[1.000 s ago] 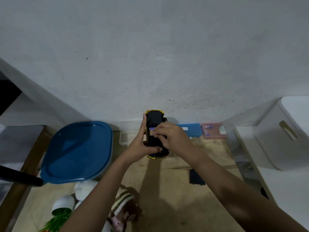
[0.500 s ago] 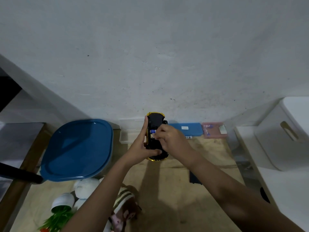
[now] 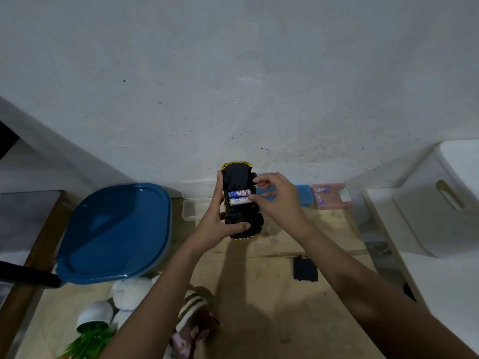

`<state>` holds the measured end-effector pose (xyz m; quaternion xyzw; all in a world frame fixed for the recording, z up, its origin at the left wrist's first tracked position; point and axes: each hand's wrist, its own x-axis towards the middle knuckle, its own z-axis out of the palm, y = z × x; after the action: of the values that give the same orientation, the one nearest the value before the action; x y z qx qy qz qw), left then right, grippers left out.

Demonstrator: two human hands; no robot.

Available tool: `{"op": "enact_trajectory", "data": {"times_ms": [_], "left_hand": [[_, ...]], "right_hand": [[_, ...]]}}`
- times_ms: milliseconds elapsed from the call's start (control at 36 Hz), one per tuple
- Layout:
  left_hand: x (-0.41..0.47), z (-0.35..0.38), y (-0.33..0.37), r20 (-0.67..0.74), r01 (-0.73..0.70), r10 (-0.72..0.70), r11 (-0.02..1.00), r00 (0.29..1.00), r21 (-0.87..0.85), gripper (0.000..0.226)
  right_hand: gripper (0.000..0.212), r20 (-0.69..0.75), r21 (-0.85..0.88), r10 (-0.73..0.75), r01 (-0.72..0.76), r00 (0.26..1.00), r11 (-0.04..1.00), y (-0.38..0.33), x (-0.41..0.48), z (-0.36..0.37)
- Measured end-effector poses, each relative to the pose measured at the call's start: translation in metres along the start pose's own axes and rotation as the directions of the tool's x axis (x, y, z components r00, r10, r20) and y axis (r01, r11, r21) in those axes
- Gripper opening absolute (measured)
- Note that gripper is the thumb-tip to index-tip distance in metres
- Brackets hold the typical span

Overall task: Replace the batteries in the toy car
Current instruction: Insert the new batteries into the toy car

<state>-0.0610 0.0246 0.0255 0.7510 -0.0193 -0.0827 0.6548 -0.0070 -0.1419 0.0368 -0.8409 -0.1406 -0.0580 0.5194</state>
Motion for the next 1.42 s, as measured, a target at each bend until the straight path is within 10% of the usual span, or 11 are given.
{"op": "enact_trajectory", "data": {"times_ms": [167, 500, 1250, 1417], "left_hand": [[0.001, -0.001, 0.002, -0.037, -0.026, 0.025, 0.999, 0.999, -0.026, 0.118], [0.003, 0.004, 0.006, 0.010, -0.033, 0.032, 0.999, 0.999, 0.008, 0.119], [0.001, 0.000, -0.017, -0.040, 0.050, -0.048, 0.997, 0.998, 0.060, 0.118], [-0.001, -0.007, -0.039, -0.073, 0.122, -0.123, 0.992, 0.990, -0.019, 0.120]], "right_hand": [[0.048, 0.084, 0.164, 0.267, -0.278, 0.960, 0.947, -0.003, -0.004, 0.002], [0.034, 0.150, 0.395, 0.341, -0.373, 0.928, 0.840, -0.020, -0.005, 0.010], [0.017, 0.086, 0.219, 0.281, -0.293, 0.956, 0.931, 0.004, -0.011, 0.014], [0.019, 0.007, -0.228, 0.302, -0.293, 0.953, 0.929, 0.071, -0.011, -0.010]]}}
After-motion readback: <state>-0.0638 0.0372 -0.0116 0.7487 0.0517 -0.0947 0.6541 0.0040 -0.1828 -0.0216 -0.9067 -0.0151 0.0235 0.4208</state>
